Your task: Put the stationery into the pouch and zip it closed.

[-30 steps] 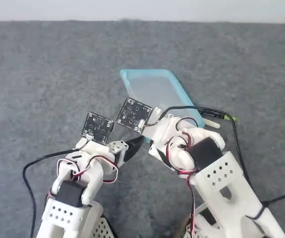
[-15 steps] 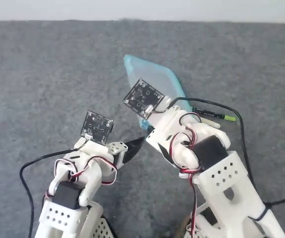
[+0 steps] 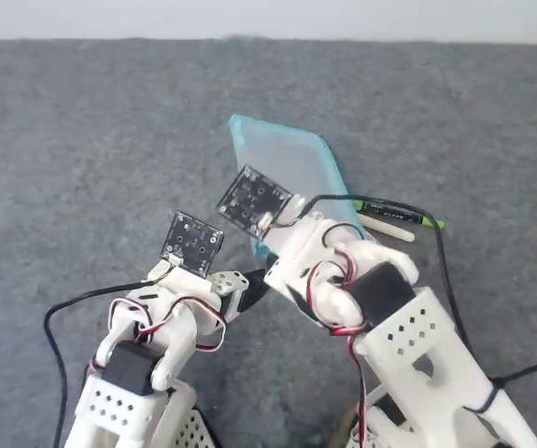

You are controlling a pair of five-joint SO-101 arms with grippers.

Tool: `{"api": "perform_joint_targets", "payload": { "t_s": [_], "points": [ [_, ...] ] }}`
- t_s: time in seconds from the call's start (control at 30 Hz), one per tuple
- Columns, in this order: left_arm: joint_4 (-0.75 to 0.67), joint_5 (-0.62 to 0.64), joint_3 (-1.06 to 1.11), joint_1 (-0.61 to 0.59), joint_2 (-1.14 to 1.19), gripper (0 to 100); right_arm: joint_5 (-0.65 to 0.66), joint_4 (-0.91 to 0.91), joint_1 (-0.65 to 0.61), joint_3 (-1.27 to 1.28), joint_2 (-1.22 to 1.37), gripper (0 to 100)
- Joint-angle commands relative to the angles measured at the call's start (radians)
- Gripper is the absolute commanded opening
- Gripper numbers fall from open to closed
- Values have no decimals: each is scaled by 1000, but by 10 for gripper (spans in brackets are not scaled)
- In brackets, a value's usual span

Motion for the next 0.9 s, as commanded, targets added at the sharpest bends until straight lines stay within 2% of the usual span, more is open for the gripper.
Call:
{"api": "perform_joint_targets", "payload": {
  "t_s": [0.0,0.2,0.33,0.87],
  "points": [
    [-18,-5,-58,-12,2,326,20,-8,-18,20,1,6],
    [-123,-8,-12,-155,3,325,23,15,-19,32,-12,6],
    [-212,-9,50,-163,3,323,40,58,-70,34,-12,6],
    [-216,11,54,-178,3,322,100,64,-136,169,-10,6]
  ]
}}
